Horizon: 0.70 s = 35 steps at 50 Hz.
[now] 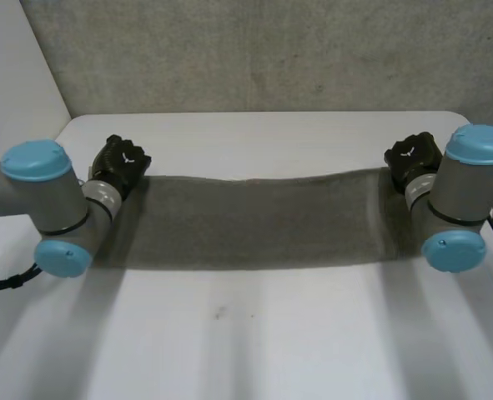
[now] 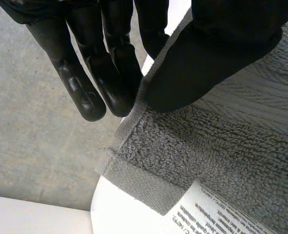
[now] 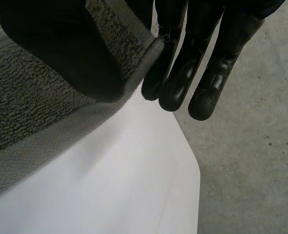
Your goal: Fold the towel.
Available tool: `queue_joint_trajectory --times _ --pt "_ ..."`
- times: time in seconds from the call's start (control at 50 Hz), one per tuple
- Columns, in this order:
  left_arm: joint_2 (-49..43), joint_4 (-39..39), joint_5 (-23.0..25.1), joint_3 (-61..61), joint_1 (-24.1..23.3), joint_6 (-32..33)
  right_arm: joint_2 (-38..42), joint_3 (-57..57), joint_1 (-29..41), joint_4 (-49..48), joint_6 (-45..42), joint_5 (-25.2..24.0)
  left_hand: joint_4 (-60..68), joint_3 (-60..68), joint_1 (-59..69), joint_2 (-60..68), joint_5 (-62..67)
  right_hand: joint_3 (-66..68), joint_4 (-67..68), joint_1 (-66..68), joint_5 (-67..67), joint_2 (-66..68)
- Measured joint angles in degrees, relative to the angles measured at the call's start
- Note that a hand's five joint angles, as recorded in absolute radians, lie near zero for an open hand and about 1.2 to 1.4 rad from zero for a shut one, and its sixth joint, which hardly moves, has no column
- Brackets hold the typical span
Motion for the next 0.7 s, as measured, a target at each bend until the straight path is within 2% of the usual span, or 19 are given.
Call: queue_joint_trajectory --times 0.02,0.04,0.06,0.08,0.1,0.12,0.14,0.2,0.36,0.48,0.58,0.68,0.7 --pt "-0.92 0.07 -0.43 1.06 -0.18 0.0 0.69 -0.57 0.16 -0.26 -0.13 0.01 -5.3 -5.14 -4.29 -5.06 -4.06 -10.12 -10.13 -9.56 -9.39 -11.37" --pt "-0.92 0.07 -0.43 1.06 -0.18 0.0 0.69 -0.57 0.16 -0.26 -0.13 0.01 -5.3 -5.14 -4.29 -5.06 -4.06 -10.12 -10.13 -9.56 -9.39 -11.37" --pt "-1.64 0.13 -0.89 1.95 -0.33 -0.02 1.13 -0.88 0.25 -0.4 -0.21 0.0 -11.25 -12.46 -12.21 -12.44 -10.84 -20.41 -19.19 -18.33 -18.19 -20.61" --pt "-2.23 0.18 -1.46 2.74 -0.47 -0.05 1.75 -1.32 0.38 -0.73 -0.25 -0.05 -27.21 -26.67 -29.85 -26.92 -26.64 -33.73 -33.73 -30.55 -32.86 -33.84" --pt "-2.36 0.21 -1.67 2.99 -0.5 -0.08 1.93 -1.44 0.42 -0.88 -0.22 -0.08 -27.21 -26.67 -29.85 -26.92 -26.64 -40.79 -40.87 -34.55 -39.9 -40.64" --pt "-2.53 0.29 -2.1 3.46 -0.57 -0.17 2.08 -1.49 0.45 -1.11 -0.1 -0.13 -45.68 -45.92 -46.38 -46.14 -44.93 -40.79 -40.87 -34.55 -39.9 -40.64" --pt "-2.55 0.32 -2.34 3.66 -0.62 -0.23 2.09 -1.49 0.46 -1.25 -0.01 -0.15 -45.68 -45.92 -46.38 -46.14 -44.93 -47.06 -46.99 -37.37 -45.86 -46.17" --pt "-2.11 0.43 -2.97 4.03 -1.03 -0.46 1.06 -0.99 0.39 -1.79 0.53 -0.18 -55.93 -55.67 -55.11 -55.58 -54.48 -48.56 -47.71 -37.81 -46.87 -47.12" --pt "1.87 0.17 -3.6 2.93 -2.78 -1.08 -6.82 2.94 -0.23 -2.26 6.77 -0.51 -59.9 -59.82 -58.89 -59.81 -58.05 -48.56 -47.71 -37.81 -46.89 -47.07" --pt "7.8 -0.19 -3.56 -1.42 -3.26 -4.61 -14.67 7.79 -0.55 -1.06 13.44 -2.19 -60.13 -60.11 -59.11 -60.06 -58.15 -48.56 -47.71 -37.81 -46.9 -47.07" --pt "14.59 -0.14 -3.19 -7.93 -3.25 -12.05 -19.57 12.67 -2.06 2.13 16.13 -6.18 -60.21 -60.11 -59.11 -60.09 -58.16 -48.56 -47.71 -37.81 -46.9 -47.07" --pt "23.03 0.38 -2.67 -16.24 -2.88 -23.44 -22.65 17.41 -4.69 8.69 16.71 -10.61 -60.21 -60.11 -59.11 -60.1 -58.16 -48.56 -47.71 -37.81 -46.9 -47.07" --pt "23.03 0.38 -2.67 -16.24 -2.88 -23.44 -22.65 17.41 -4.69 8.69 16.71 -10.61 -60.21 -60.11 -59.11 -60.1 -58.16 -48.56 -47.71 -37.81 -46.9 -47.07"
